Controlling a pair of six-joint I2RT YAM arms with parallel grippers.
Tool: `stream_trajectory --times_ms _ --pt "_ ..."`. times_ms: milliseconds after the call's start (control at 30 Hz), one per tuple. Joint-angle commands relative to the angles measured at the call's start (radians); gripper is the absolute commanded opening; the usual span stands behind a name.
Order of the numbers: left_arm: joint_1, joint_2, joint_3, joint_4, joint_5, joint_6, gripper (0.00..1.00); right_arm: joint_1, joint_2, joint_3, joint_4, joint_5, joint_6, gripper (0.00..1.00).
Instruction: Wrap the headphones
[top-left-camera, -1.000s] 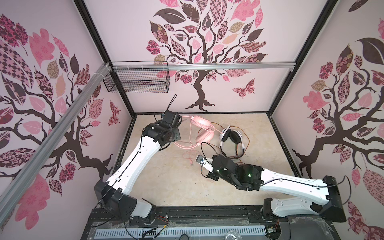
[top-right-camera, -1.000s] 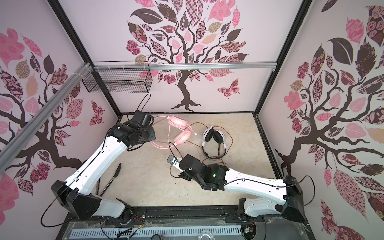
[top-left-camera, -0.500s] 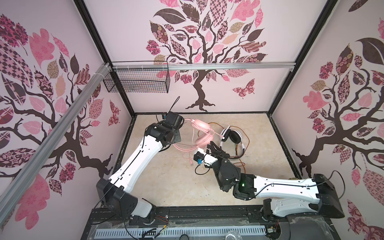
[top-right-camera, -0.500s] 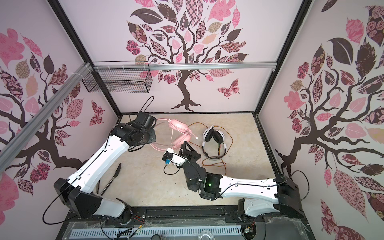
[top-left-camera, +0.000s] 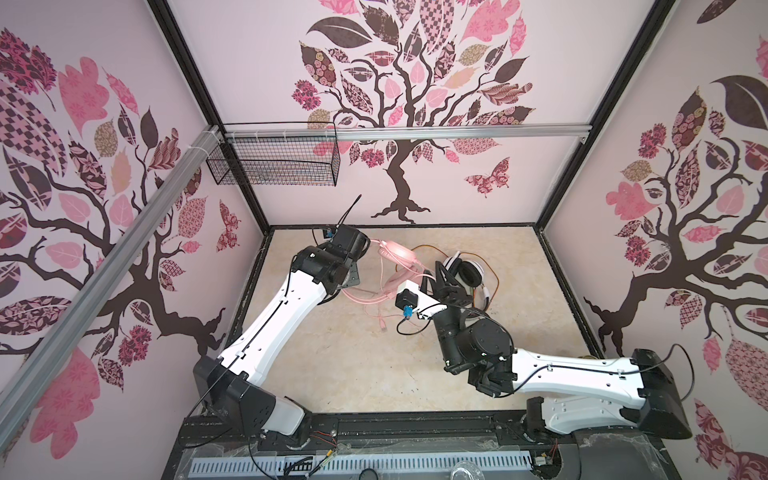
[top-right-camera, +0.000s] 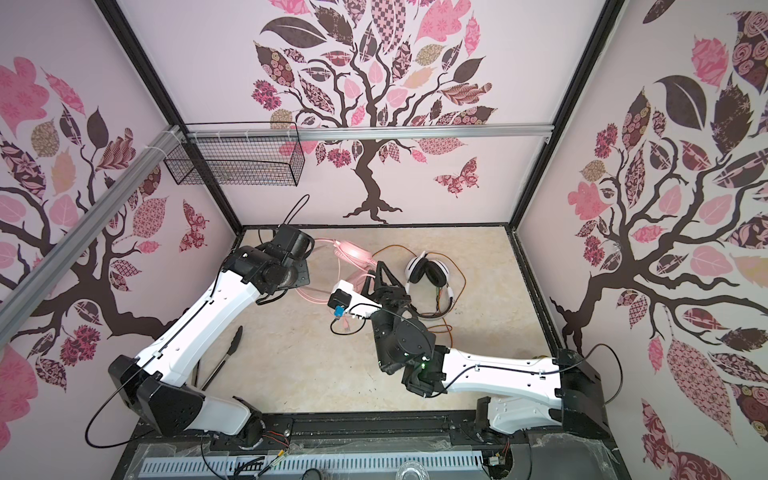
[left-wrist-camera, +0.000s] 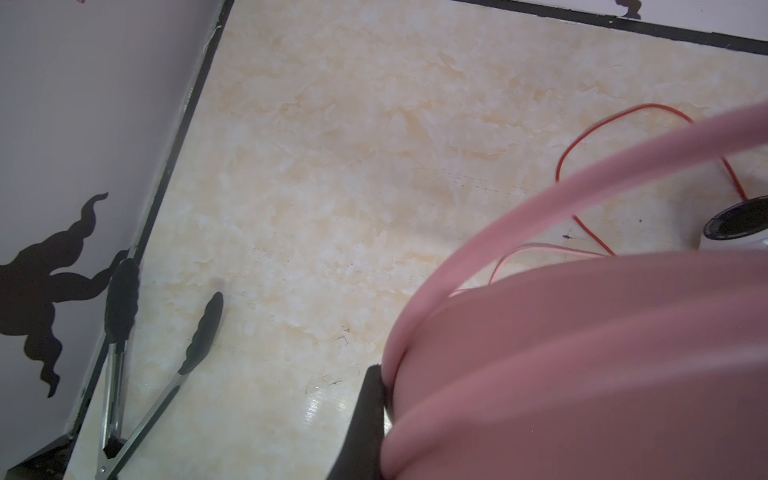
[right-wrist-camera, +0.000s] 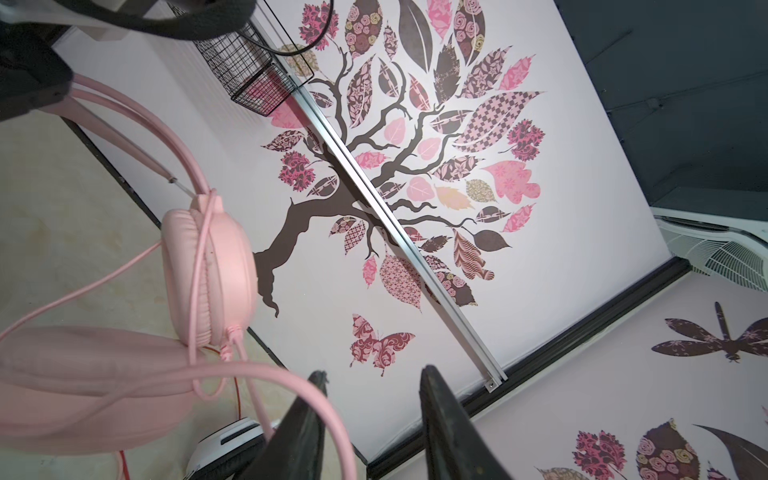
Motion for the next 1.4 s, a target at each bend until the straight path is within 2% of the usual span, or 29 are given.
stream_trajectory --times_ms 0,167,233,267,300,367,400,500,600,700,800,900,1000,1100,1233,1367 --pt "-0.004 0.005 0.057 0.02 -0.052 -0.015 0.0 -0.006 -0.072 0.053 0.086 0.005 -0.055 0.41" --pt "-0.006 0.003 0.063 0.011 -0.061 -0.016 0.0 -0.032 -0.104 0.073 0.083 0.001 -0.061 0.44" --pt "-0.016 0.0 0.07 0.0 -0.071 -0.014 0.0 -0.048 -0.113 0.079 0.054 -0.01 -0.036 0.41" --pt "-0.019 -0.002 0.073 -0.009 -0.074 -0.013 0.0 -0.056 -0.119 0.088 0.015 -0.017 -0.012 0.36" --pt "-0.02 -0.006 0.075 -0.016 -0.075 -0.012 0.0 -0.058 -0.123 0.096 -0.024 -0.022 0.01 0.26" --pt "-0.021 -0.016 0.065 -0.033 -0.086 -0.009 0.0 -0.06 -0.133 0.113 -0.099 -0.033 0.04 0.02" --pt "-0.021 -0.024 0.058 -0.041 -0.09 -0.007 0.0 -0.062 -0.134 0.115 -0.107 -0.037 0.039 0.0" --pt "-0.02 -0.058 0.018 -0.051 -0.089 0.002 0.0 -0.075 -0.133 0.116 -0.131 -0.058 0.032 0.0" --pt "-0.021 -0.089 -0.021 -0.049 -0.024 0.035 0.0 -0.083 -0.133 0.104 -0.186 -0.13 0.031 0.0" --pt "-0.021 -0.122 -0.068 -0.021 0.104 0.088 0.0 -0.095 -0.126 0.084 -0.23 -0.221 0.055 0.0" --pt "-0.03 -0.161 -0.137 0.039 0.235 0.138 0.0 -0.127 -0.111 0.106 -0.347 -0.307 0.163 0.0" --pt "-0.064 -0.172 -0.156 0.019 0.234 0.149 0.0 -0.173 -0.091 0.164 -0.504 -0.4 0.296 0.0" --pt "-0.122 -0.189 -0.18 0.011 0.244 0.161 0.0 -0.255 -0.065 0.231 -0.662 -0.54 0.422 0.0" --pt "-0.181 -0.218 -0.226 0.041 0.295 0.171 0.0 -0.362 -0.037 0.285 -0.782 -0.748 0.515 0.0" --pt "-0.212 -0.241 -0.263 0.046 0.327 0.169 0.0 -0.473 0.0 0.32 -0.855 -0.934 0.567 0.0" --pt "-0.213 -0.27 -0.281 0.046 0.334 0.175 0.0 -0.535 0.043 0.344 -0.906 -1.032 0.575 0.01"
